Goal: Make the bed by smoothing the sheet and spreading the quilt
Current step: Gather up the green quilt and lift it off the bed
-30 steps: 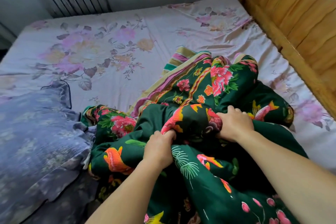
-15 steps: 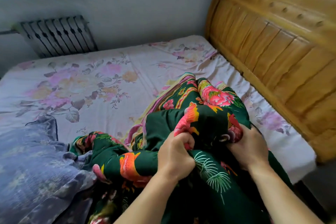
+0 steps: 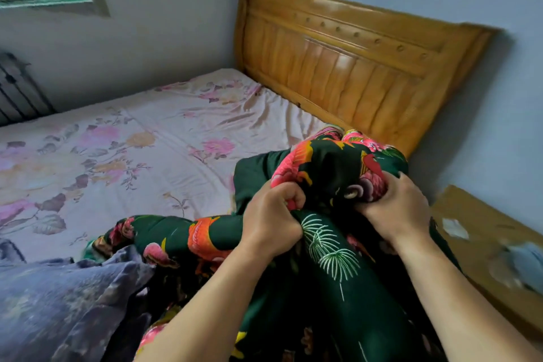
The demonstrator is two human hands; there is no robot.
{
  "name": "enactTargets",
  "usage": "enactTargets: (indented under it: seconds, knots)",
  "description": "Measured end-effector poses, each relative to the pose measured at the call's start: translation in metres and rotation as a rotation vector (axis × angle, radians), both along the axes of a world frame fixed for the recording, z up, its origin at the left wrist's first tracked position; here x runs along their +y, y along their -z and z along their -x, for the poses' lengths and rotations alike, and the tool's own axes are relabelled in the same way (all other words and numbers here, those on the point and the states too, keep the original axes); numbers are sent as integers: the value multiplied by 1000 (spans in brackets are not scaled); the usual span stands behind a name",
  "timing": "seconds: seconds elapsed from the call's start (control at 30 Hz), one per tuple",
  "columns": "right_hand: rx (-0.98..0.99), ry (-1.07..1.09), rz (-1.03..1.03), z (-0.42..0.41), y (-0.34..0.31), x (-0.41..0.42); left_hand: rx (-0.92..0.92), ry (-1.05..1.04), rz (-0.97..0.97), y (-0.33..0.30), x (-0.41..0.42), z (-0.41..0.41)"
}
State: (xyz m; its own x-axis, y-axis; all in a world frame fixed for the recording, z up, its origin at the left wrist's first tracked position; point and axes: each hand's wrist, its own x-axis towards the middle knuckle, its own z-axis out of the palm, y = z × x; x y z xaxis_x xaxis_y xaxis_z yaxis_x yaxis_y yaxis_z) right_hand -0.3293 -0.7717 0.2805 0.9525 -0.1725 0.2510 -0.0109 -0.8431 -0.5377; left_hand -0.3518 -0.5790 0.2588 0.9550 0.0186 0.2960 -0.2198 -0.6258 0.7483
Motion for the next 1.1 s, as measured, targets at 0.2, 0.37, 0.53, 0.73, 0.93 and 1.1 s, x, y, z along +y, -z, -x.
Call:
enactTargets:
  seconds: [0.2, 0.37, 0.53, 0.73, 0.93, 1.1]
  knots:
    - [-11, 85, -70, 86, -11, -23, 12, 181, 12, -18, -11, 62]
    - [23, 121, -120, 134, 4, -52, 25, 270, -47, -12, -40, 98]
    - [74, 144, -199, 177, 34, -83, 51, 295, -111, -2, -67, 131]
    - [53, 198, -232, 223, 46, -109, 39, 332, -135, -3, -93, 176]
    - [-17, 283, -239, 258, 29, -112, -4, 428, -135, -13, -96, 197]
    - [-52, 421, -270, 293, 15, -98, -24, 543, -102, -21, -92, 209]
